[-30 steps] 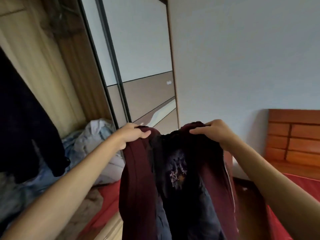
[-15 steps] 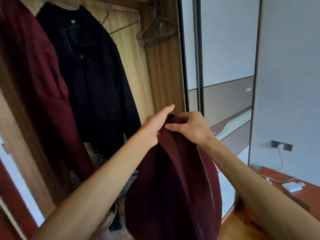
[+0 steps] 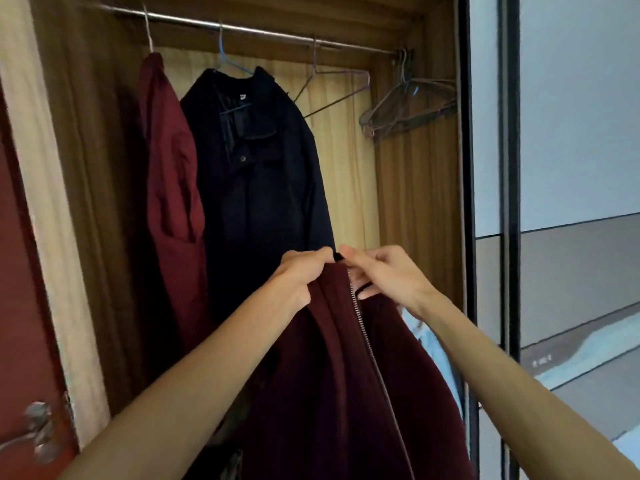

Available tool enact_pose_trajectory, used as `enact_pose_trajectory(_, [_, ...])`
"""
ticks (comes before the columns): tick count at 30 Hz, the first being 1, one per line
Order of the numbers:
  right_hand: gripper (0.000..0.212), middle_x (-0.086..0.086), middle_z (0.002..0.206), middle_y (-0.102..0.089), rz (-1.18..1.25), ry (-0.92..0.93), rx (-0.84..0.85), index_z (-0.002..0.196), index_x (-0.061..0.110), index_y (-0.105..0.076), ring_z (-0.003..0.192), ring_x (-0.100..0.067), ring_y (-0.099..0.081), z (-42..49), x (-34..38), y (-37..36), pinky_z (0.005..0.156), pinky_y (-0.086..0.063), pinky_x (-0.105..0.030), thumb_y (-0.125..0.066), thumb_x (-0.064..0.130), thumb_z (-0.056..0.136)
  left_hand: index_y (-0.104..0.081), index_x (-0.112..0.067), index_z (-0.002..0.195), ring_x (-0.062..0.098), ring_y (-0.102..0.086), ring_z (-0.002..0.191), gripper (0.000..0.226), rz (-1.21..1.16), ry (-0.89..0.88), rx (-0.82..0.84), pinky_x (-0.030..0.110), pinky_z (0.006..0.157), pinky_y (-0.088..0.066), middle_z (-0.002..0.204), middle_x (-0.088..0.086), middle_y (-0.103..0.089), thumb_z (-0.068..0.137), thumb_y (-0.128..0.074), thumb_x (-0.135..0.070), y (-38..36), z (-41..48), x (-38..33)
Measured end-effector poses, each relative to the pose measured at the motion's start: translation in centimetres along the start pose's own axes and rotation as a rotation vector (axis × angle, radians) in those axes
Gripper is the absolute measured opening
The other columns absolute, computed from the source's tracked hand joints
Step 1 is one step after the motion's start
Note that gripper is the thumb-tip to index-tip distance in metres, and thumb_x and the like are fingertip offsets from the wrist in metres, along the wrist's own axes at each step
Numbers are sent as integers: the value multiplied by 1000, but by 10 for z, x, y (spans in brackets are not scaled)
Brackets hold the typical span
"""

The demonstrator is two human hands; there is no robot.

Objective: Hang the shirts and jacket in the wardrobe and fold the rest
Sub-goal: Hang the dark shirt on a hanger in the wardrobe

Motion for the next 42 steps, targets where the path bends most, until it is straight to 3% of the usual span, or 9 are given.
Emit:
enact_pose_trajectory(4, [54,1,51,-57,24,-1,-59,93,3,-75,46,-9,-57,68,16,6,49,-52,-21,-51,51,98,-63,-5,121,21,-63,65,62,-1,-2,-45,26,47,-50,99,12,-70,61,-71,-19,-2,29,-32])
enact_pose_trajectory(6, [56,0,54,-58,77,-16,-47,97,3,-74,44,-9,-55,103,26,13,44,-48,-19,-48,52,99,-66,-7,90,17,-59,49,24,-22,-11,-53,23,47,-49,73,6,-65,68,-68,-15,-2,43,-51])
enact_pose_trajectory(10, [49,-7,79,-69,226,-27,-52,113,4,-65,59,-13,-66,171,48,30,46,-53,-20,-50,49,99,-53,-11,59,13,-49,30,26,-75,-56,-88,16,40,-45,42,1,-53,83,-58,-8,0,67,-91])
enact_pose_trajectory(15, [45,-19,113,-62,415,-12,-123,133,16,-43,88,-26,-72,249,68,69,70,-62,-31,-54,42,99,-54,-11,57,16,-54,40,25,-120,-77,-169,20,45,-49,45,2,-55,80,-59,-4,5,95,-120])
enact_pose_trajectory(19, [64,-12,122,-52,373,63,-267,146,17,-33,102,-22,-63,293,96,101,63,-59,-28,-61,43,94,-57,-9,46,16,-54,35,36,-94,-101,-175,22,49,-48,39,2,-55,82,-57,-2,0,112,-125])
enact_pose_trajectory(24, [55,-1,116,-55,261,239,-365,139,18,-42,96,-12,-61,332,144,114,67,-58,-22,-65,34,91,-55,-8,58,14,-53,31,27,-108,-82,-165,22,39,-50,41,2,-55,84,-57,-1,-4,122,-121])
enact_pose_trajectory(28, [4,-1,92,-64,203,261,-370,97,15,-60,64,-6,-57,355,158,110,55,-51,-18,-59,13,94,-56,-8,60,14,-54,32,27,-113,-66,-179,23,39,-51,43,3,-57,85,-58,-1,2,125,-116])
enact_pose_trajectory(34, [22,-2,71,-49,292,266,-252,96,13,-56,45,-11,-35,389,161,84,39,-29,-15,-34,14,98,-59,-12,66,14,-56,39,21,-151,-28,-206,22,43,-52,53,2,-58,84,-59,-4,13,134,-108])
enact_pose_trajectory(42, [31,-3,72,-52,510,278,-315,104,6,-53,39,-10,-60,403,155,60,50,-59,-30,-26,19,108,-72,-14,112,23,-66,79,31,-115,-90,-246,36,72,-58,95,9,-70,84,-64,-5,22,141,-94])
Point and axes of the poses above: each hand's wrist, its own z-axis towards the middle knuckle, its own y-axis out of the back of the hand, x = y × z, the point moved 2 cm from there along z, towards the middle knuckle
